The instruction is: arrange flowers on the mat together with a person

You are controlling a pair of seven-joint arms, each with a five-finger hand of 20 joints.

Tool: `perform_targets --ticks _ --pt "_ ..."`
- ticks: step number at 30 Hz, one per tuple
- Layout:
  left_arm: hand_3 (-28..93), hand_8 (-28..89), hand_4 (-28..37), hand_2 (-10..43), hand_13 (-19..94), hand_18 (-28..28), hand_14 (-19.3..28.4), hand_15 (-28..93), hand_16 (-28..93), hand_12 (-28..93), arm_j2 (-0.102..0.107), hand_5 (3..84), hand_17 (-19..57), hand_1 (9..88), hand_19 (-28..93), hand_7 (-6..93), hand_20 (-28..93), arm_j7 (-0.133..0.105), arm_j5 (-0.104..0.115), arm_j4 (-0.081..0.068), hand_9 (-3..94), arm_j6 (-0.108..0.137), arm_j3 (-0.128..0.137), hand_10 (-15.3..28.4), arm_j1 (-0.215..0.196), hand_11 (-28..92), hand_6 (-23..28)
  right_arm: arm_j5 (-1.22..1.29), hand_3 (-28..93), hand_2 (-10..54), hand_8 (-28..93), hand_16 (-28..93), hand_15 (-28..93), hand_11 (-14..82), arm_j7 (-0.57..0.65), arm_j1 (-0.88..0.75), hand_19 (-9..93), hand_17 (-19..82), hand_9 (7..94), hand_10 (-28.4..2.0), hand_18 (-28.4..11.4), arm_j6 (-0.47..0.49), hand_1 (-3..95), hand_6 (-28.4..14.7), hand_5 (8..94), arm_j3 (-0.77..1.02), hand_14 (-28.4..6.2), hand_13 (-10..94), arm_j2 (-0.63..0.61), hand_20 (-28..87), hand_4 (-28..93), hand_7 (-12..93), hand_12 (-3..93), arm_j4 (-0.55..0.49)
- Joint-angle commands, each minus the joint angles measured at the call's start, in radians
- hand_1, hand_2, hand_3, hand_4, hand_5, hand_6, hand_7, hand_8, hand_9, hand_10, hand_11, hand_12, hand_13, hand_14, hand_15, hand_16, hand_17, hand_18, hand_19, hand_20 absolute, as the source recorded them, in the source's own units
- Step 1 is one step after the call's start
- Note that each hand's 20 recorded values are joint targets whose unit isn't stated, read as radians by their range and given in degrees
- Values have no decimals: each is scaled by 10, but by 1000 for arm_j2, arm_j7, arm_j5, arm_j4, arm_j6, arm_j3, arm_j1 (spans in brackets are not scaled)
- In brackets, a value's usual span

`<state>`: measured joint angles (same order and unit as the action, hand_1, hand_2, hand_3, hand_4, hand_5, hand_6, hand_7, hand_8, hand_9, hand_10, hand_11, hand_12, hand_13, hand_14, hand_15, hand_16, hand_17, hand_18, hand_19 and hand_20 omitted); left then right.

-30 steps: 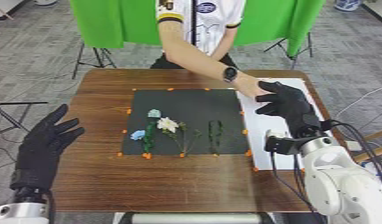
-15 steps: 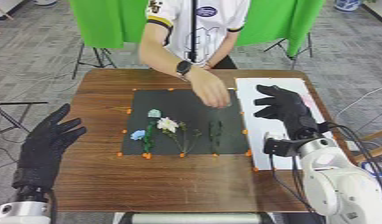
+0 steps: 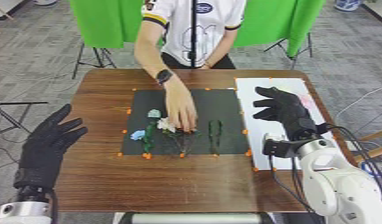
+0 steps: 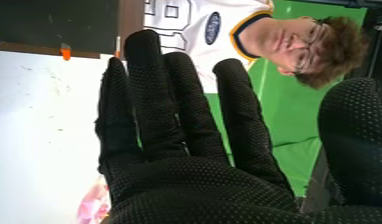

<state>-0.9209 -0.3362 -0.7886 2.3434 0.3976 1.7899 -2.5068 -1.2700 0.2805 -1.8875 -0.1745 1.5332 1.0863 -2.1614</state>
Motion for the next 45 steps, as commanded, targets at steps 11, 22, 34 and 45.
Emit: perform_targets --ticks 11,22,34,45 --pt "780 -107 -283 59 213 230 252 539 -107 99 13 309 -94 163 502 151 99 -2 3 -3 306 8 -20 182 2 288 57 -48 716 74 -104 80 582 178 14 56 618 138 516 -201 -260 -29 187 -27 502 5 -218 461 -60 145 -235 118 149 31" --pt "780 -108 -283 60 215 228 253 541 -108 99 16 310 -93 169 504 151 100 -3 1 -1 307 15 -30 183 -1 293 58 -433 726 40 -107 84 607 167 253 227 672 185 475 -193 -250 -131 233 -20 476 -38 -202 478 -251 156 -225 125 149 159" --pt "782 -109 -283 60 215 225 253 543 -109 97 31 311 -93 175 504 152 100 1 5 -9 309 9 -59 183 25 296 60 -750 731 -1 -107 76 628 143 484 559 697 204 401 -194 -237 54 269 -9 409 -333 -181 477 -345 125 -230 135 153 479" --pt "786 -110 -283 57 215 223 253 546 -111 96 42 311 -92 184 505 154 100 -24 12 -12 309 11 -77 184 18 298 60 -785 736 -17 -118 70 627 123 515 678 701 206 376 -192 -230 197 281 5 389 -453 -169 476 -338 100 -240 153 148 635"
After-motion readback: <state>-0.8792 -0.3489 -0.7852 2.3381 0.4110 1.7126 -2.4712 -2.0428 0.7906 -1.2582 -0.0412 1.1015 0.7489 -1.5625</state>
